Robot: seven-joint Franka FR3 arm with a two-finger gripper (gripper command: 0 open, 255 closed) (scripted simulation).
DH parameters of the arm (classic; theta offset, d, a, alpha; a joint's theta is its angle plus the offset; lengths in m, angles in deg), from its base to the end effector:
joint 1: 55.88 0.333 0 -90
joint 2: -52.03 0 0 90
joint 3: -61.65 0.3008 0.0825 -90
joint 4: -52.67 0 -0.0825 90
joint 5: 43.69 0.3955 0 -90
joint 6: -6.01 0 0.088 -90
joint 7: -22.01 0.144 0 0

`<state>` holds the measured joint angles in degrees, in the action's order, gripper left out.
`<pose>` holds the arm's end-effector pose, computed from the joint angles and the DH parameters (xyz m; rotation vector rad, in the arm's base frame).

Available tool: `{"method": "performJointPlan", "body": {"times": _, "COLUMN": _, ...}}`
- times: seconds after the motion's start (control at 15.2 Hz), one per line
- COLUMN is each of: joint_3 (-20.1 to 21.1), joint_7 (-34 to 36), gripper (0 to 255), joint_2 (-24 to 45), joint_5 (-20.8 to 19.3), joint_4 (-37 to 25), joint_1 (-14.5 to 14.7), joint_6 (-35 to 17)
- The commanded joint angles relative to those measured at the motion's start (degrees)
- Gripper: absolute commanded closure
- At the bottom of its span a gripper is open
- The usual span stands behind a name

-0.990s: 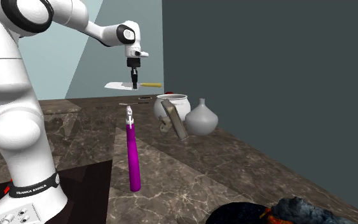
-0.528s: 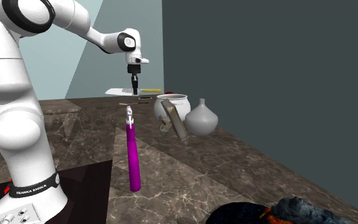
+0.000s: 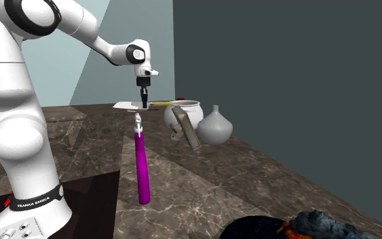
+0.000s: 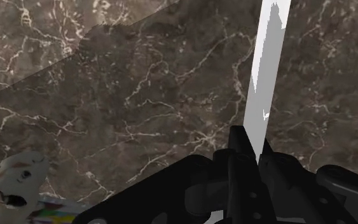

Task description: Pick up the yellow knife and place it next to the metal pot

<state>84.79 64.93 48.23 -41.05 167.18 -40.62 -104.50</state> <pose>0.4264 0.3467 0.4286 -3.1305 0.1506 0.0276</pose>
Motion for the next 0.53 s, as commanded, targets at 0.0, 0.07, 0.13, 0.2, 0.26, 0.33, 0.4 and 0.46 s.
{"method": "performJointPlan", "body": {"times": 0.0, "joint_3": 0.06, "joint_7": 0.10, "gripper": 255, "joint_2": 0.53, "joint_5": -0.19, "joint_4": 1.18, "joint_1": 0.02, "joint_6": -1.70}}
{"method": "performJointPlan", "body": {"times": 0.07, "joint_3": 0.09, "joint_7": 0.15, "gripper": 255, "joint_2": 0.72, "joint_5": -0.26, "joint_4": 1.76, "joint_1": 0.04, "joint_6": -2.46}}
{"method": "performJointPlan", "body": {"times": 0.13, "joint_3": 0.12, "joint_7": 0.19, "gripper": 255, "joint_2": 0.93, "joint_5": -0.33, "joint_4": 2.33, "joint_1": 0.05, "joint_6": -3.22}}
{"method": "performJointPlan", "body": {"times": 0.2, "joint_3": 0.15, "joint_7": 0.25, "gripper": 255, "joint_2": 1.15, "joint_5": -0.41, "joint_4": 2.88, "joint_1": 0.06, "joint_6": -3.97}}
{"method": "performJointPlan", "body": {"times": 0.26, "joint_3": 0.18, "joint_7": 0.30, "gripper": 255, "joint_2": 1.38, "joint_5": -0.50, "joint_4": 3.42, "joint_1": 0.08, "joint_6": -4.73}}
{"method": "performJointPlan", "body": {"times": 0.33, "joint_3": 0.21, "joint_7": 0.37, "gripper": 255, "joint_2": 1.62, "joint_5": -0.59, "joint_4": 3.95, "joint_1": 0.09, "joint_6": -5.48}}
{"method": "performJointPlan", "body": {"times": 0.4, "joint_3": 0.23, "joint_7": 0.43, "gripper": 255, "joint_2": 1.88, "joint_5": -0.69, "joint_4": 4.47, "joint_1": 0.11, "joint_6": -6.24}}
{"method": "performJointPlan", "body": {"times": 0.46, "joint_3": 0.26, "joint_7": 0.50, "gripper": 255, "joint_2": 2.15, "joint_5": -0.79, "joint_4": 4.97, "joint_1": 0.12, "joint_6": -6.99}}
